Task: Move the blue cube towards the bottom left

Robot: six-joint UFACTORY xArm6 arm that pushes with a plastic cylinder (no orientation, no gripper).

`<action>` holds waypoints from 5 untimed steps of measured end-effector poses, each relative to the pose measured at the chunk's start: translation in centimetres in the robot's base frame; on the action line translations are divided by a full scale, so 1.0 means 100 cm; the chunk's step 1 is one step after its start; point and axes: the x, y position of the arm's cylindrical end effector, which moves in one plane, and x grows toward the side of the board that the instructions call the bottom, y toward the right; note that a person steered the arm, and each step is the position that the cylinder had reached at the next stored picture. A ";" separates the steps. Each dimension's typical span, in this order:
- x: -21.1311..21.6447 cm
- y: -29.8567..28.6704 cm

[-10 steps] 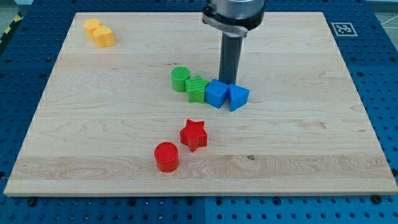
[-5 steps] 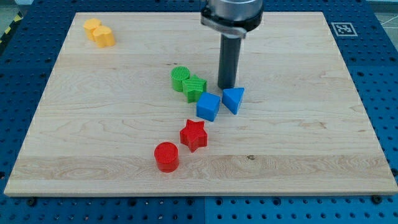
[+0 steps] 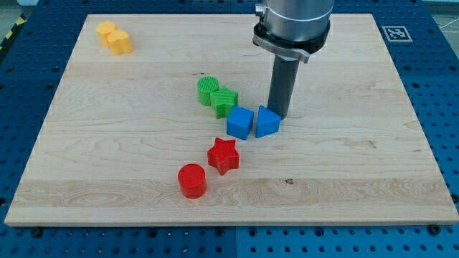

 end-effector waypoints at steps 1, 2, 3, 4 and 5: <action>0.007 -0.012; 0.011 -0.024; 0.014 -0.037; 0.014 -0.052; 0.014 -0.070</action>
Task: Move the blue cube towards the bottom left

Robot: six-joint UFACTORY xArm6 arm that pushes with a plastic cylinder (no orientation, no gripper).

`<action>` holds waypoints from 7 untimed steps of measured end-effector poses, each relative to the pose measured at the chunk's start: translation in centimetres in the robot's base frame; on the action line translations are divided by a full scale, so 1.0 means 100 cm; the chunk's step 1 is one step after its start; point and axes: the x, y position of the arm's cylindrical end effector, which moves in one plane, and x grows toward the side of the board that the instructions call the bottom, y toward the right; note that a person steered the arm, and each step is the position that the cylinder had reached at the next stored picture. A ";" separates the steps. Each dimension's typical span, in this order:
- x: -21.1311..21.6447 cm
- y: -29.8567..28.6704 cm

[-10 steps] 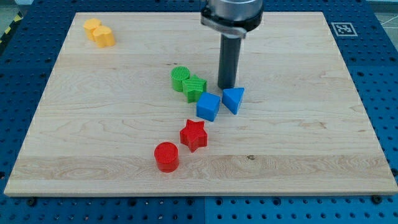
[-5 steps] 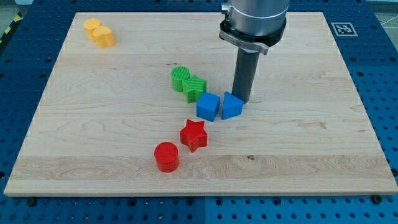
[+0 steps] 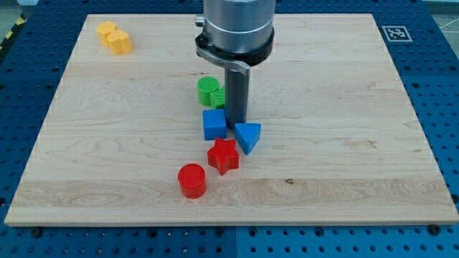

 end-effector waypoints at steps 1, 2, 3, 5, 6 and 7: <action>0.000 -0.017; 0.000 -0.038; 0.006 -0.061; 0.034 -0.110; 0.048 -0.133; 0.062 -0.154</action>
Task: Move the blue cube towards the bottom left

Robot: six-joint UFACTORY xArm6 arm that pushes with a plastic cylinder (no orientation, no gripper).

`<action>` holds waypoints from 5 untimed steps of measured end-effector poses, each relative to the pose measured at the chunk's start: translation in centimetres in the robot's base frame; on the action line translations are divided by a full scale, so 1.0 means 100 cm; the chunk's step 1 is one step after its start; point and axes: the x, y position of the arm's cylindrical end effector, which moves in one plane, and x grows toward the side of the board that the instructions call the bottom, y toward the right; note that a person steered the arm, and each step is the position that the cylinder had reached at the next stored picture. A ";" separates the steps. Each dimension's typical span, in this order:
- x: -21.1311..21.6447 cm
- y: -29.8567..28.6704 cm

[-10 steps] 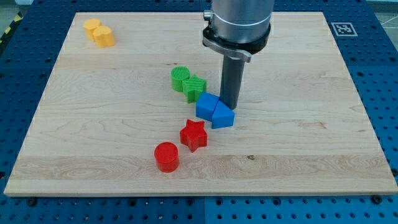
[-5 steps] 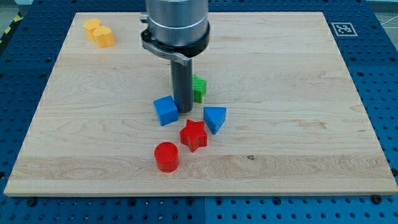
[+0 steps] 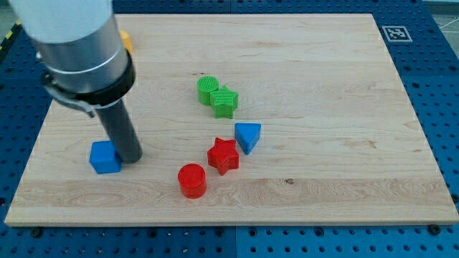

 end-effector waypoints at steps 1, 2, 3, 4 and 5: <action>0.013 -0.021; 0.026 -0.041; 0.038 -0.060; 0.050 -0.077; 0.036 -0.041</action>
